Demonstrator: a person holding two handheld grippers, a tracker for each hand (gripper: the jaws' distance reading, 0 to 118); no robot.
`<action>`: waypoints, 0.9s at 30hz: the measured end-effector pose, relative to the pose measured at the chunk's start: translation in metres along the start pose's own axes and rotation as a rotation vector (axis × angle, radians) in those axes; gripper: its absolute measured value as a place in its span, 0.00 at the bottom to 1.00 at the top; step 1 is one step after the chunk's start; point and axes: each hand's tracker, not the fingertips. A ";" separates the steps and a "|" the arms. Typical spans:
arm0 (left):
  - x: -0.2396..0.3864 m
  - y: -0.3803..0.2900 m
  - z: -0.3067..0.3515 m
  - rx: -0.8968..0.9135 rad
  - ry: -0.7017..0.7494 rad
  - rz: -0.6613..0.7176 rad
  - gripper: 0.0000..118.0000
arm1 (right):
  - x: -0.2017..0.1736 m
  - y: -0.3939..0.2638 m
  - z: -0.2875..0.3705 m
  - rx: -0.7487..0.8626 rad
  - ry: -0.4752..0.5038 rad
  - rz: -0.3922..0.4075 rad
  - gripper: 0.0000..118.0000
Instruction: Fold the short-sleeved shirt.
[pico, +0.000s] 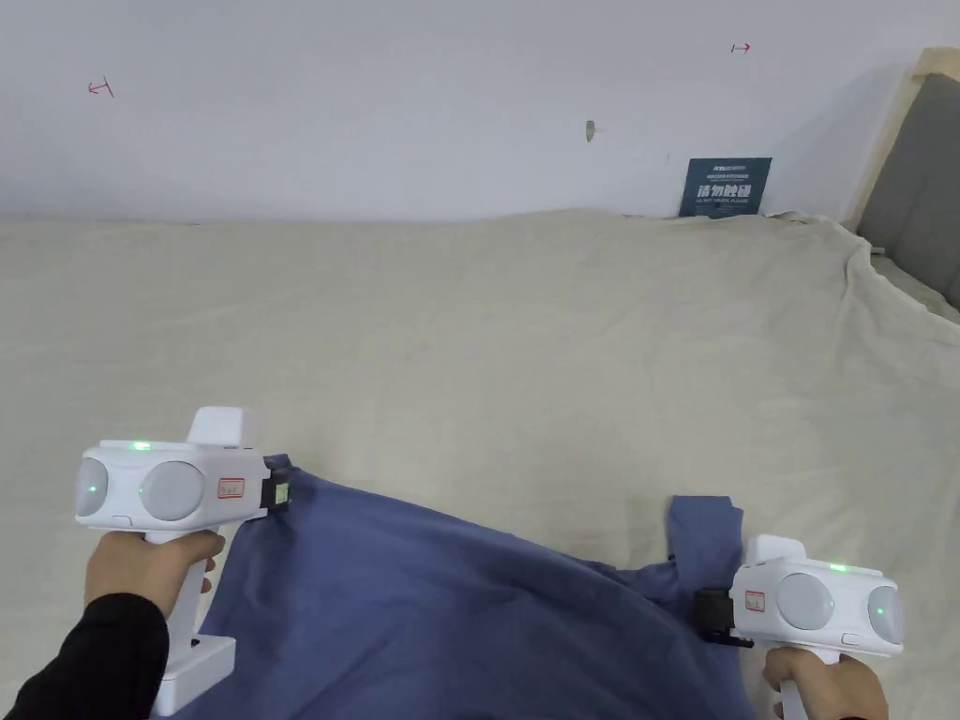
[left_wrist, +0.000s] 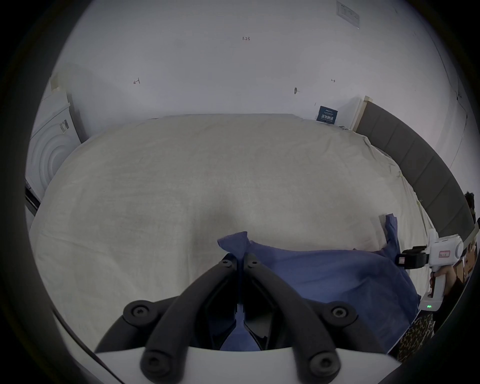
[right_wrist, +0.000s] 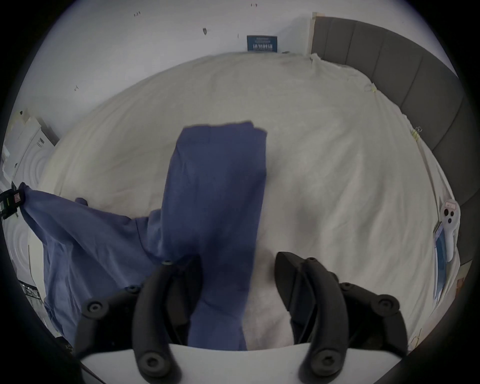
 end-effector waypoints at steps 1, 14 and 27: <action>0.000 -0.002 0.000 -0.002 -0.001 0.007 0.00 | -0.001 -0.001 -0.003 0.004 0.002 0.000 0.45; -0.014 -0.013 0.025 0.058 0.004 0.044 0.00 | -0.026 0.002 0.095 0.259 0.052 0.123 0.02; -0.037 0.051 0.155 0.359 0.071 0.061 0.00 | -0.051 0.076 0.266 0.733 0.098 0.292 0.02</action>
